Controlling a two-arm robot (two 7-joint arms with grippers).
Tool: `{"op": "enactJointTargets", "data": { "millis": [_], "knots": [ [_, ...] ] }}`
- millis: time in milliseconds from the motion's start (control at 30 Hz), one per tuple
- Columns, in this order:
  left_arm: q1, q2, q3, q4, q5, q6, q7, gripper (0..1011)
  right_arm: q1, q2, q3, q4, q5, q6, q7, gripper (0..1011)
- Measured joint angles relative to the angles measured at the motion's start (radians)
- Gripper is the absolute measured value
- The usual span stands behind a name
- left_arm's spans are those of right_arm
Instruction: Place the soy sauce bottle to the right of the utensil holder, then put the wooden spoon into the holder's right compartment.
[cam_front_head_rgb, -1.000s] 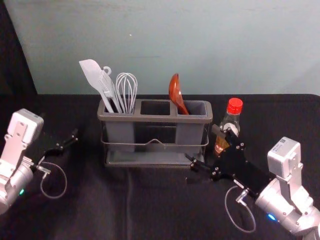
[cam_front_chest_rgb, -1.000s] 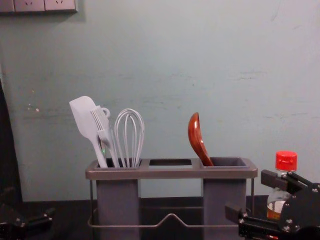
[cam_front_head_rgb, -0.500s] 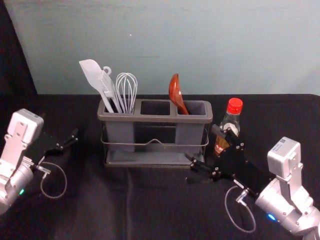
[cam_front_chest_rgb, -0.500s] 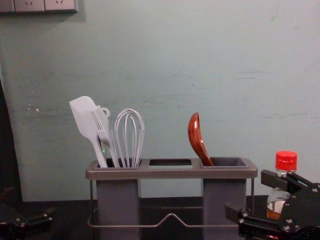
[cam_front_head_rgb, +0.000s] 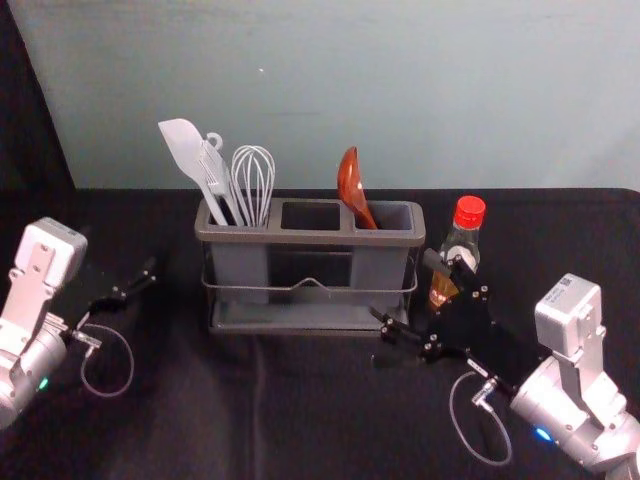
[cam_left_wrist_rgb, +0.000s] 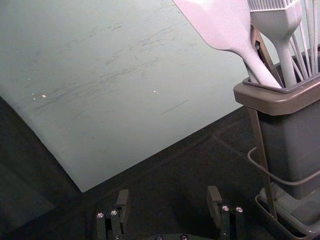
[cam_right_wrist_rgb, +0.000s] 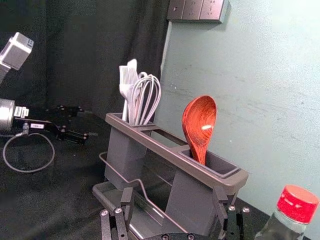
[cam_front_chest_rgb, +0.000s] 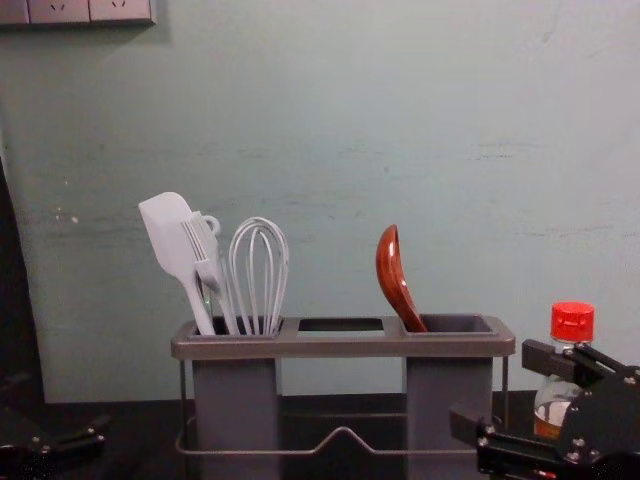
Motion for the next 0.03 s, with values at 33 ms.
{"op": "enactJointTargets", "data": {
  "millis": [33],
  "knots": [
    [0.0,0.0,0.0,0.0,0.0,0.0,0.0,1012,0.0,0.0,0.0,0.0,0.0,0.0,0.0,1002]
  ]
}}
